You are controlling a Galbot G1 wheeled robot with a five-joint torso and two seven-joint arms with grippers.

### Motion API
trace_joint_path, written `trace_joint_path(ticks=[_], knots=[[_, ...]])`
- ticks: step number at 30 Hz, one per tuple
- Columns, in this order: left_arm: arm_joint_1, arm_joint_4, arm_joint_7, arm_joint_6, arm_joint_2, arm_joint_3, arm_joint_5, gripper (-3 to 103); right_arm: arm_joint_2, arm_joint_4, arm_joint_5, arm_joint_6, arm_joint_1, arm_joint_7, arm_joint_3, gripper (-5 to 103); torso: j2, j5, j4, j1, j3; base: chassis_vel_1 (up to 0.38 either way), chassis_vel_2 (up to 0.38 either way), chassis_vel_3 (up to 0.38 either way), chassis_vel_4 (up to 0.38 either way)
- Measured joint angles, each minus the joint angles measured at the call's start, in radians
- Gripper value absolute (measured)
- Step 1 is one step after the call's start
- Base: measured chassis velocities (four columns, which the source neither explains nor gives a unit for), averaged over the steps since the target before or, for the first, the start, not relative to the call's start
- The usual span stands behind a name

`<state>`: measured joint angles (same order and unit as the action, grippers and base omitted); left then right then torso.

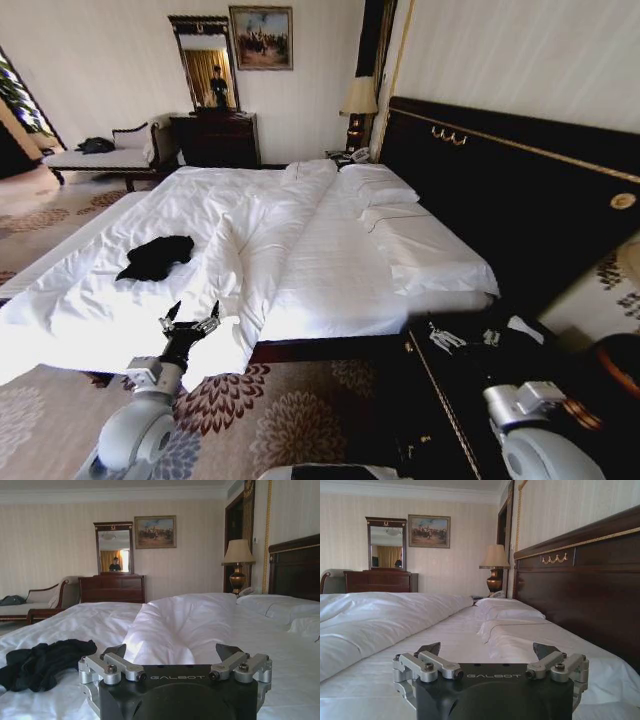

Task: Fold the clothes on the bed.

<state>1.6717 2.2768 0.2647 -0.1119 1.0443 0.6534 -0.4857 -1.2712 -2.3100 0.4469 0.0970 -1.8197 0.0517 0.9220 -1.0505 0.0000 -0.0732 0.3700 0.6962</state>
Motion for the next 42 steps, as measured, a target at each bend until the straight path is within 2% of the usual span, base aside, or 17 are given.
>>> trace_joint_path(ticks=[10, 42], knots=[[-0.026, 0.025, -0.006, -0.013, -0.017, 0.044, -0.025, 100, -0.007, 0.002, -0.007, -0.004, 0.006, -0.019, -0.014, 100, 0.0, 0.0001, -0.0001, 0.0, 0.0, -0.079, 0.113, 0.086, -0.105], [0.008, 0.06, -0.021, -0.007, -0.01, 0.029, -0.001, 100, -0.011, 0.006, -0.018, -0.002, 0.007, -0.03, -0.019, 100, 0.0, 0.0001, 0.0, 0.0, 0.0, -0.108, 0.15, 0.105, -0.156]])
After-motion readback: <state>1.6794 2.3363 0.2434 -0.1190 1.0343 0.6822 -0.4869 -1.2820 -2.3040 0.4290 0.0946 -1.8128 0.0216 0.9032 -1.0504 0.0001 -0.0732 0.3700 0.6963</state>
